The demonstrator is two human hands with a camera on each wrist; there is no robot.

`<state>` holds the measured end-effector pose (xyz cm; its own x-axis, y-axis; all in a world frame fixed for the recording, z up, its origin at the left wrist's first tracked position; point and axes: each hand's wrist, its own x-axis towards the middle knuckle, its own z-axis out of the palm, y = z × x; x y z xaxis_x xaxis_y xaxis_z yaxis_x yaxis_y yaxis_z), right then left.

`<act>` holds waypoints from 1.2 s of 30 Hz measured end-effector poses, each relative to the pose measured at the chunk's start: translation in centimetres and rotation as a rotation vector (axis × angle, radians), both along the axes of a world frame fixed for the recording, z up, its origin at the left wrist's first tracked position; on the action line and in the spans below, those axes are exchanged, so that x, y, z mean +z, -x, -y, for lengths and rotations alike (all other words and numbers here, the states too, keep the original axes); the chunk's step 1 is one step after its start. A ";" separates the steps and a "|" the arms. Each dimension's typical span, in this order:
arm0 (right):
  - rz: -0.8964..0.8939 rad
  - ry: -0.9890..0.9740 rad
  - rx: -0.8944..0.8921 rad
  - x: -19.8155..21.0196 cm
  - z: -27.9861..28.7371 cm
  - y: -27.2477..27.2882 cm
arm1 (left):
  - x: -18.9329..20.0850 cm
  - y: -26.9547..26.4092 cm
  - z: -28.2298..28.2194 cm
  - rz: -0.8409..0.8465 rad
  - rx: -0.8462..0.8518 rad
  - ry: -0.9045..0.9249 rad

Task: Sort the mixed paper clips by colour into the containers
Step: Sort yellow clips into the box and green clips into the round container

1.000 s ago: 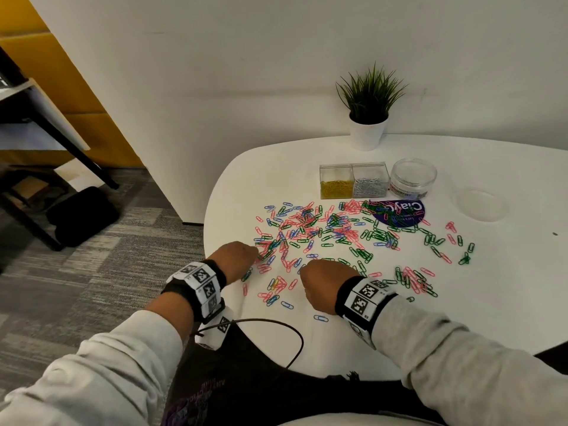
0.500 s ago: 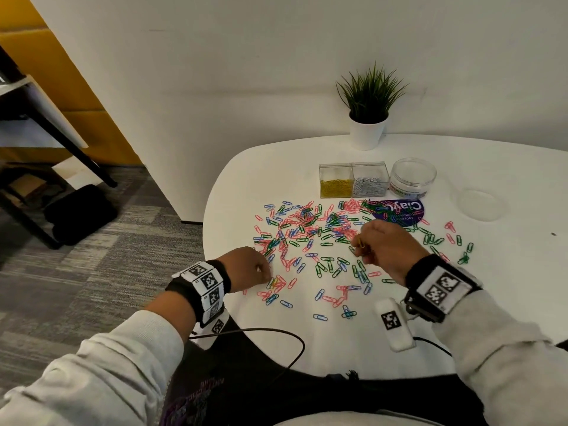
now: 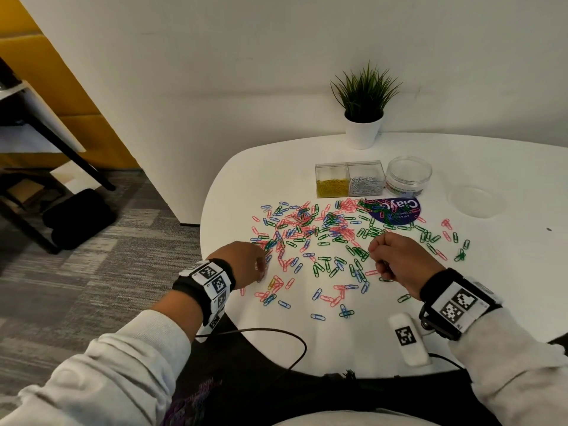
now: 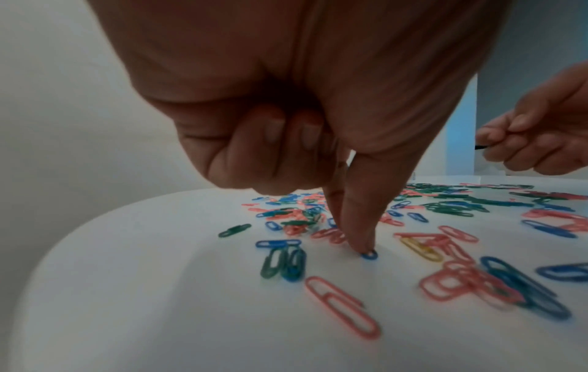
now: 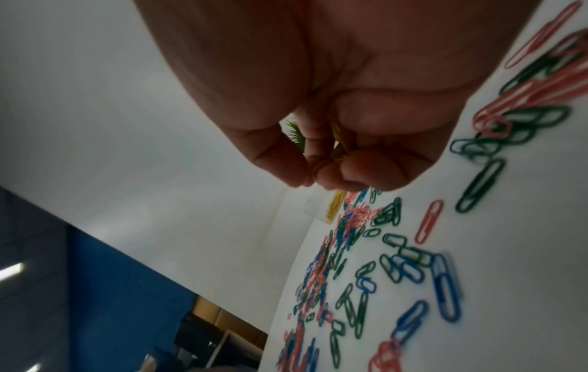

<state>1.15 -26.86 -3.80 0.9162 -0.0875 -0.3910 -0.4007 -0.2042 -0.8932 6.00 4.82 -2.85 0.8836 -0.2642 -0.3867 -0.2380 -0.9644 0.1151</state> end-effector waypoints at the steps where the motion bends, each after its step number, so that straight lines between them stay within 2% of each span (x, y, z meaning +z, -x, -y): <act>1: 0.001 0.034 0.011 -0.1 0.0 0.1 | 0.1 -0.1 0.0 0.000 0.008 -0.010; 11: 0.052 0.278 0.071 0.4 1.0 0.7 | -0.7 0.7 1.8 -0.014 -0.054 -0.095; 20: 0.054 0.311 0.046 0.6 2.1 1.0 | -0.6 0.5 0.9 -0.010 -0.023 -0.033; 31: 0.074 0.281 -0.026 0.3 4.4 -0.5 | -2.4 0.5 0.5 0.024 -0.037 -0.082; 34: 0.077 0.185 -0.055 0.9 4.5 -1.1 | -2.8 -0.1 -0.3 -0.010 0.030 0.006; 36: 0.098 0.167 -0.052 1.6 4.4 -2.2 | -2.7 -0.8 -0.5 -0.092 0.163 0.270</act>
